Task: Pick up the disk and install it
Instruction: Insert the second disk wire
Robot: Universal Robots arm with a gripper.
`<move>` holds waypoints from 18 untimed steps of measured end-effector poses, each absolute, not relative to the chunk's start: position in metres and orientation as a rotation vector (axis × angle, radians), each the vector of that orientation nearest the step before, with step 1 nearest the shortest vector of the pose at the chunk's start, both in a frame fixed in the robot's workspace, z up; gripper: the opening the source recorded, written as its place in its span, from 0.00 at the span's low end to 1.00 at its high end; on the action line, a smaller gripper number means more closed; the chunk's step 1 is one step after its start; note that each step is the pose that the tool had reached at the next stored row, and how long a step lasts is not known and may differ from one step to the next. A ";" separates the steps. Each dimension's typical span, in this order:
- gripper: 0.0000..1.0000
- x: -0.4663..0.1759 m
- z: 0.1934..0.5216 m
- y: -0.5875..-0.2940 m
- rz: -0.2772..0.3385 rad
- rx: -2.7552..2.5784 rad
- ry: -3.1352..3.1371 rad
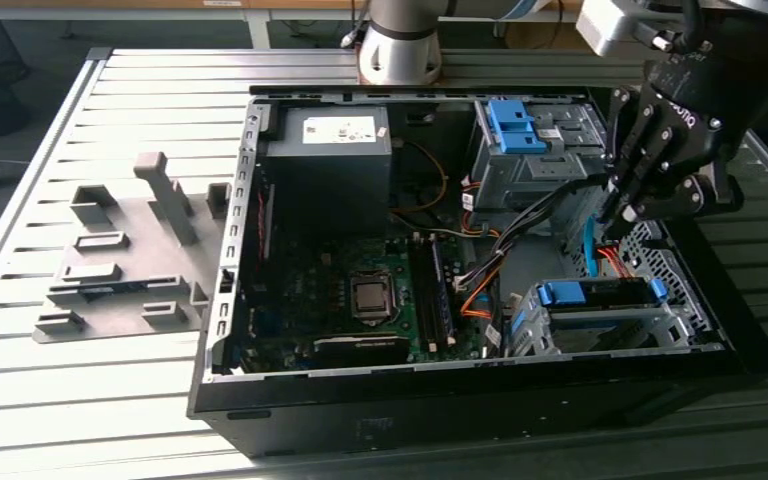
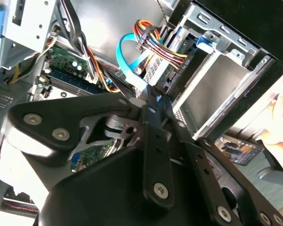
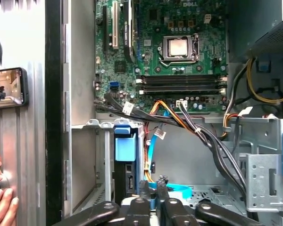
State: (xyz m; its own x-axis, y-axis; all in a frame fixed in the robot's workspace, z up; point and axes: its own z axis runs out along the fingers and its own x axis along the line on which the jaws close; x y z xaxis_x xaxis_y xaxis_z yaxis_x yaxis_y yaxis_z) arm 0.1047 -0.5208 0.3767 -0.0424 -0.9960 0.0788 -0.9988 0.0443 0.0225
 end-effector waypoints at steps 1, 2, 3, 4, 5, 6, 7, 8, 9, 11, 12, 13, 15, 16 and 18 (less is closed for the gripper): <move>0.17 0.105 0.376 -0.521 0.060 2.121 -2.216; 0.16 0.105 0.376 -0.521 0.061 2.121 -2.216; 0.16 0.105 0.376 -0.521 0.061 2.121 -2.216; 0.16 0.105 0.376 -0.521 0.060 2.121 -2.216; 0.16 0.105 0.376 -0.521 0.059 2.122 -2.216; 0.16 0.105 0.376 -0.521 0.049 2.127 -2.221; 0.16 0.105 0.376 -0.521 0.029 2.136 -2.230; 0.16 0.105 0.376 -0.522 0.009 2.145 -2.239; 0.16 0.105 0.376 -0.522 -0.011 2.154 -2.247; 0.16 0.105 0.375 -0.524 -0.032 2.163 -2.257; 0.16 0.105 0.374 -0.526 -0.032 2.165 -2.258; 0.16 0.105 0.373 -0.528 -0.030 2.166 -2.259; 0.16 0.104 0.371 -0.534 -0.028 2.167 -2.260; 0.16 0.104 0.369 -0.537 -0.028 2.167 -2.260; 0.16 0.104 0.366 -0.542 -0.027 2.167 -2.260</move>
State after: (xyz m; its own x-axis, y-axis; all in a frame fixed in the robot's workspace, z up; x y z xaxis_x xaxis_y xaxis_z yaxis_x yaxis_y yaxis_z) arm 0.1036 -0.5415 0.3661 -0.0421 -0.9991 -0.0049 -0.9989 0.0420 0.0193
